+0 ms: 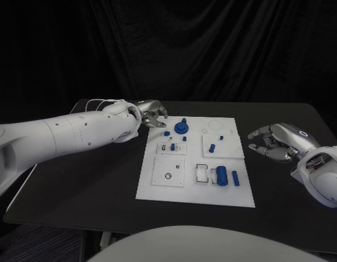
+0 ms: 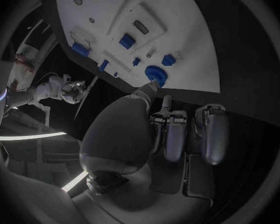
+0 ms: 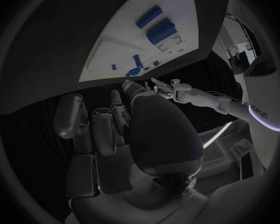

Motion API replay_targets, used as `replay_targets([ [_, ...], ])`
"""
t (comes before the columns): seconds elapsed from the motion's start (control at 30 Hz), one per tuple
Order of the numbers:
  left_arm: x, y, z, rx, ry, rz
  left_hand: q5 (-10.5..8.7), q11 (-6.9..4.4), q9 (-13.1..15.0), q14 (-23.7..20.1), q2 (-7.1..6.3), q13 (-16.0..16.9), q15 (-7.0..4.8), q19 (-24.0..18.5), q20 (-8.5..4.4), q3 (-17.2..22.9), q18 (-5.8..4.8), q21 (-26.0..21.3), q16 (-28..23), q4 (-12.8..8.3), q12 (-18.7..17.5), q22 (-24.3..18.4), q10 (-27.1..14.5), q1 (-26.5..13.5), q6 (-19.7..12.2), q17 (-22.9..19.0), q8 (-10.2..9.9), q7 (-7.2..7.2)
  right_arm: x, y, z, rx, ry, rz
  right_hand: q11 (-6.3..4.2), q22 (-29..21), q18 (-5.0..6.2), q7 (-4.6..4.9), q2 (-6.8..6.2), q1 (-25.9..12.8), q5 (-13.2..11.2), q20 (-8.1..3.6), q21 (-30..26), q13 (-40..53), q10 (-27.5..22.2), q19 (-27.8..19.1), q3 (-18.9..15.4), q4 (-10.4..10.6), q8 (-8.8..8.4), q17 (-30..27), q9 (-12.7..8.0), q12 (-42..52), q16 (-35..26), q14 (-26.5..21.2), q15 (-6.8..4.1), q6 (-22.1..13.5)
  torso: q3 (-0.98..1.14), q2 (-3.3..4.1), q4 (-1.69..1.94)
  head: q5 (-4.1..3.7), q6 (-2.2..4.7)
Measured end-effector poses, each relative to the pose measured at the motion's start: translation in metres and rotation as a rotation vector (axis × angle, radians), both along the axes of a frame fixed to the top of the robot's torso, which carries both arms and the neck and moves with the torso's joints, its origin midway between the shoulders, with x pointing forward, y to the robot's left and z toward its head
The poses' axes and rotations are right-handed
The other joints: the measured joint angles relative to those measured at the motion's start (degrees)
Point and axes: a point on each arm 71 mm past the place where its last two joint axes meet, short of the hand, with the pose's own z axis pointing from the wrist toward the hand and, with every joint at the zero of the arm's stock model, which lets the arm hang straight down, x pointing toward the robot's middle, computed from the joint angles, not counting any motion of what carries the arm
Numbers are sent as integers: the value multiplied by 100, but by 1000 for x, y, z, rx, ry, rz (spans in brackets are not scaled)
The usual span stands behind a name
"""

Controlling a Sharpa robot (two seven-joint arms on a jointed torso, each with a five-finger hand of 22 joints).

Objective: Assemble the parts on the task board

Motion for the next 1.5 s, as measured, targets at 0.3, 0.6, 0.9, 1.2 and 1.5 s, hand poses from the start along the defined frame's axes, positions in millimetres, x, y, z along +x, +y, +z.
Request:
replay_targets([
  [0.3,-5,-7,-23,55,-21,-63,89,28,-416,0,-21,0,41,0,40,32,0,12,0,33,0,1,11,21,145,0,-63,22,0,2,0,1,0,3,0,0,0,0,0,0,-1,0,0,0,0,0,0,0,0,0,0,0,0,0,0,0,-3,10,7,-41,0],
  [0.6,-7,-6,-31,79,-19,-75,116,84,-668,-1,-56,0,82,-21,61,28,0,55,0,115,0,5,2,-15,383,0,-89,31,0,0,0,0,0,0,0,0,0,0,0,0,-1,0,0,7,0,0,0,0,0,0,-6,0,0,0,0,0,-4,12,-12,-31,0],
  [0.9,-6,-12,-36,94,-8,-77,85,84,-806,-1,-56,0,82,-21,60,7,0,55,0,137,0,4,2,-15,475,0,-89,39,0,1,0,2,0,3,0,0,0,0,0,0,-2,0,0,7,0,0,0,0,0,0,-5,0,0,0,0,0,-4,14,-15,-33,0],
  [1.2,-4,-15,-46,111,8,-70,113,83,-920,-1,-56,0,82,-21,60,48,0,79,0,129,0,4,2,-15,575,0,-88,0,0,2,0,2,0,5,0,-1,0,0,0,0,-2,0,0,6,0,0,0,0,0,0,-5,0,0,0,0,0,-4,16,-7,-74,0],
  [1.5,1,-16,-47,114,1,-60,199,83,-1052,-1,-49,0,81,-21,60,113,0,101,0,95,0,3,2,-7,729,0,-89,-10,-1,3,0,4,1,7,0,4,0,0,0,0,-2,0,0,13,0,0,0,0,0,0,-13,0,0,0,0,0,-4,18,-20,-114,0],
])
